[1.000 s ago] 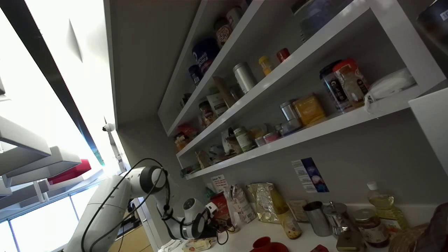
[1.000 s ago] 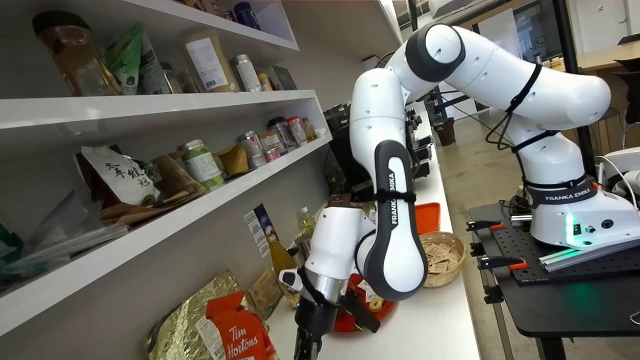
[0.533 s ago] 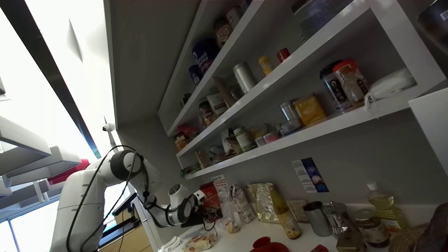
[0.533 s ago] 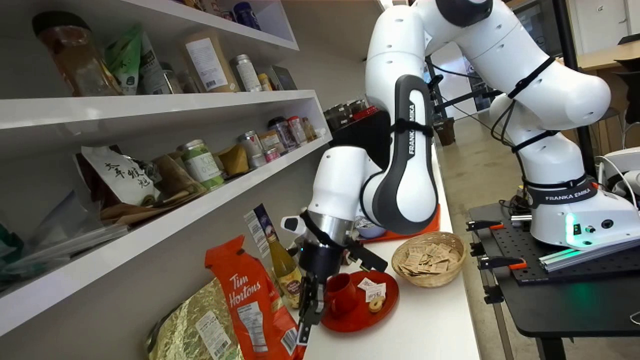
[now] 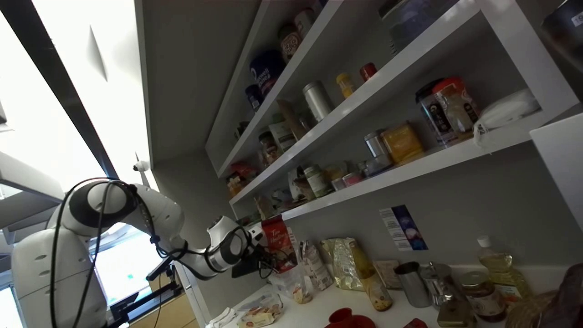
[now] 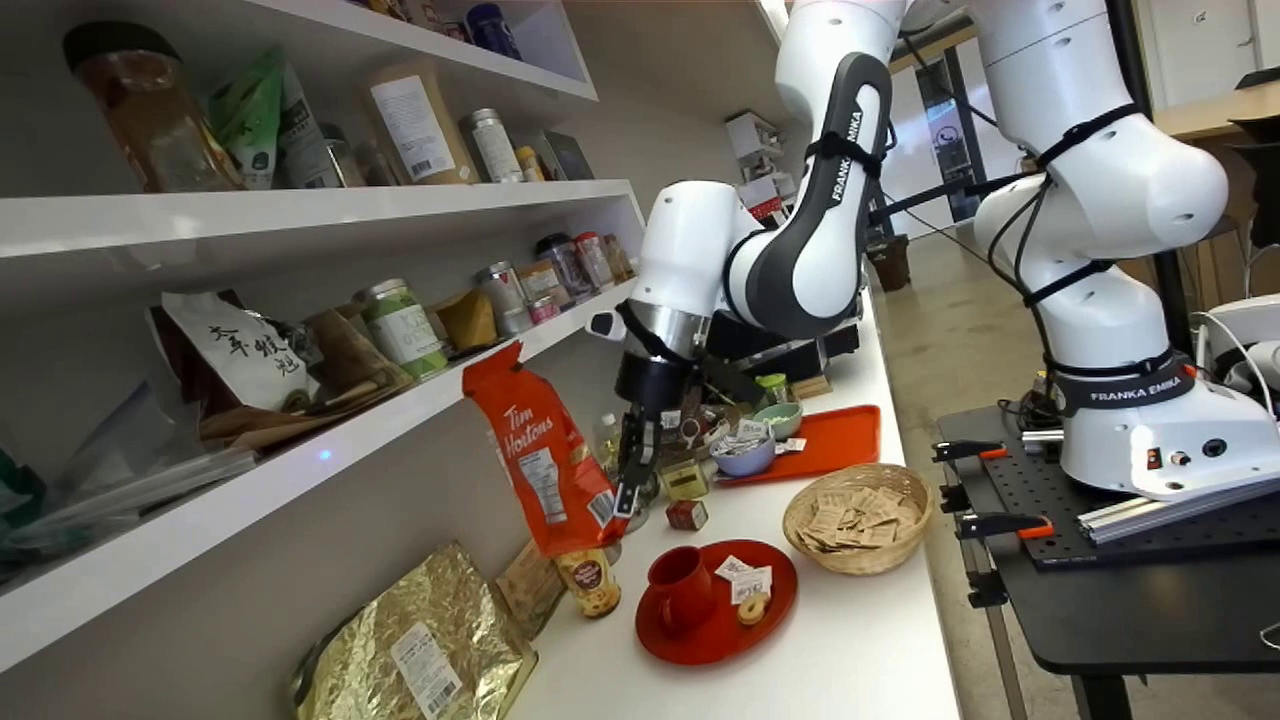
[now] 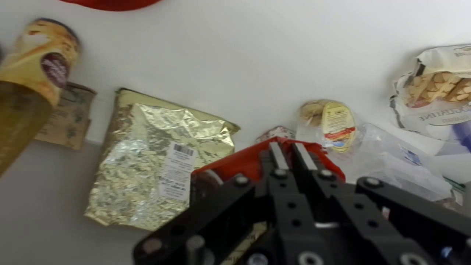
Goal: Put the orange bag on the shelf
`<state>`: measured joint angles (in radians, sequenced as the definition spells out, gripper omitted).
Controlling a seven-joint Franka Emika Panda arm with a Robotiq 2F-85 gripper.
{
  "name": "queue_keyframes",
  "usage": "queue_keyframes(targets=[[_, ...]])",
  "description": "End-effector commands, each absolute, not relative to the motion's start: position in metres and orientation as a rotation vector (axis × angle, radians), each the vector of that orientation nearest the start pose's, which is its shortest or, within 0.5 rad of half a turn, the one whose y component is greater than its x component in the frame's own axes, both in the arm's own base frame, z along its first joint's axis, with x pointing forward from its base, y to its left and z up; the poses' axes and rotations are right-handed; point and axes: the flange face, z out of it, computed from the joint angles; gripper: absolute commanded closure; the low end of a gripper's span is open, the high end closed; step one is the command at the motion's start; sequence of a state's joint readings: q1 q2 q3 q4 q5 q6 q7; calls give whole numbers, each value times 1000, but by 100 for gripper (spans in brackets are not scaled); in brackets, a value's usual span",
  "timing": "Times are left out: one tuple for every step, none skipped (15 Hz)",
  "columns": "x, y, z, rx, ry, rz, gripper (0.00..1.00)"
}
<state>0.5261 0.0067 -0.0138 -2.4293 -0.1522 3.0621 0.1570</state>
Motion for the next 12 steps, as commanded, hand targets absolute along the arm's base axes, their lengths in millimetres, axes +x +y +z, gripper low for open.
queue_keyframes(targets=[[434,231,419,-2872,-616,-957,96],[426,228,435,-2910,-585,-969,96],[417,226,445,-2939,-562,-979,96],[406,226,458,-2968,-535,-986,96],[396,225,470,-2995,-502,-988,96],[384,222,476,-3039,-472,-980,96],[375,221,486,-3062,-438,-975,96],[366,215,495,-3091,-395,-974,96],[359,208,503,-3114,-350,-975,96],[355,198,509,-3137,-294,-980,96],[352,187,515,-3157,-241,-987,96],[354,172,518,-3175,-173,-994,96]])
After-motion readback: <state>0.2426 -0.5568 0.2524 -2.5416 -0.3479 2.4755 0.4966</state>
